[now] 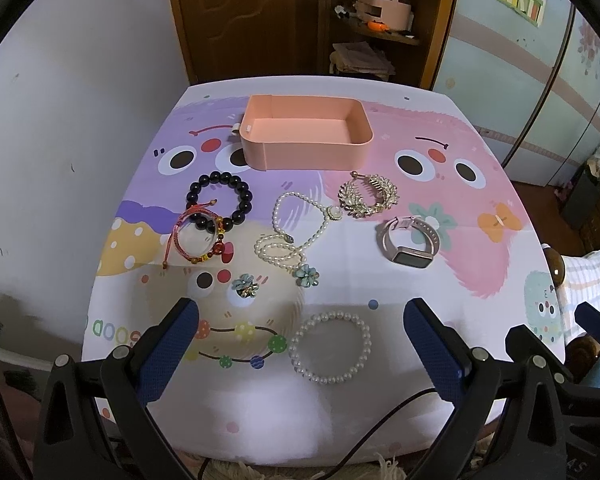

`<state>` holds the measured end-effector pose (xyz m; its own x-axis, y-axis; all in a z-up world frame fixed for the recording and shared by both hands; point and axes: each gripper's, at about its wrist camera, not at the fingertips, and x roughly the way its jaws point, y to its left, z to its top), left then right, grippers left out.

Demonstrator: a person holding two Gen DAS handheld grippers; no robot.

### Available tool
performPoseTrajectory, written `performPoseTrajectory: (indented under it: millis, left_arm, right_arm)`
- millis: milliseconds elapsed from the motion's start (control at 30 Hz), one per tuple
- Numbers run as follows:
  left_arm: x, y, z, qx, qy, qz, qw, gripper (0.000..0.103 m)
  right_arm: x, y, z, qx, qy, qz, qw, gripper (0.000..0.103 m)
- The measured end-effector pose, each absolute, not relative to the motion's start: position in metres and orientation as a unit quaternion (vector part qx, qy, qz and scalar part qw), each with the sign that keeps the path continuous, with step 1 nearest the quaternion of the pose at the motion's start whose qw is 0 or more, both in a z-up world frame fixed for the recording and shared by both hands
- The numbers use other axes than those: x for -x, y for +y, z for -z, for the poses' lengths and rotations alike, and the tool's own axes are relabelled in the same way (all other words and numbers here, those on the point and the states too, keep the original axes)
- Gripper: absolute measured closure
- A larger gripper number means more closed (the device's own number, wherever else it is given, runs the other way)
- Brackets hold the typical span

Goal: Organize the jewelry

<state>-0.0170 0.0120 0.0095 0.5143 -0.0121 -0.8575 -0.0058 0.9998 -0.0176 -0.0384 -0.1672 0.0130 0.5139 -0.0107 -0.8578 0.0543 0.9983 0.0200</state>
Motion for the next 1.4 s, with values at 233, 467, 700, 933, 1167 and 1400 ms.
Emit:
performPoseTrajectory:
  millis: [233, 467, 700, 933, 1167, 1400]
  left_arm:
    - [0.023, 0.016, -0.014, 0.007, 0.486, -0.005, 0.874, 0.002]
    - [0.028, 0.027, -0.016, 0.022, 0.488, -0.018, 0.873, 0.002]
    - [0.029, 0.036, -0.014, 0.035, 0.492, -0.028, 0.869, 0.002]
    - [0.032, 0.038, -0.015, 0.038, 0.493, -0.028, 0.868, 0.002]
    - [0.033, 0.043, -0.021, 0.043, 0.489, -0.023, 0.871, 0.002]
    - [0.028, 0.069, -0.026, 0.047, 0.489, -0.041, 0.87, 0.002]
  right_arm:
    - [0.04, -0.165, -0.017, -0.024, 0.488, 0.014, 0.872, 0.0]
    - [0.04, -0.154, -0.02, -0.013, 0.486, -0.002, 0.874, 0.0]
    - [0.039, -0.145, -0.019, -0.003, 0.487, -0.016, 0.873, 0.0]
    - [0.04, -0.143, -0.019, -0.003, 0.488, -0.02, 0.873, 0.0]
    - [0.041, -0.14, -0.022, -0.002, 0.489, -0.029, 0.872, 0.0]
    - [0.039, -0.137, -0.025, 0.007, 0.487, -0.031, 0.873, 0.0]
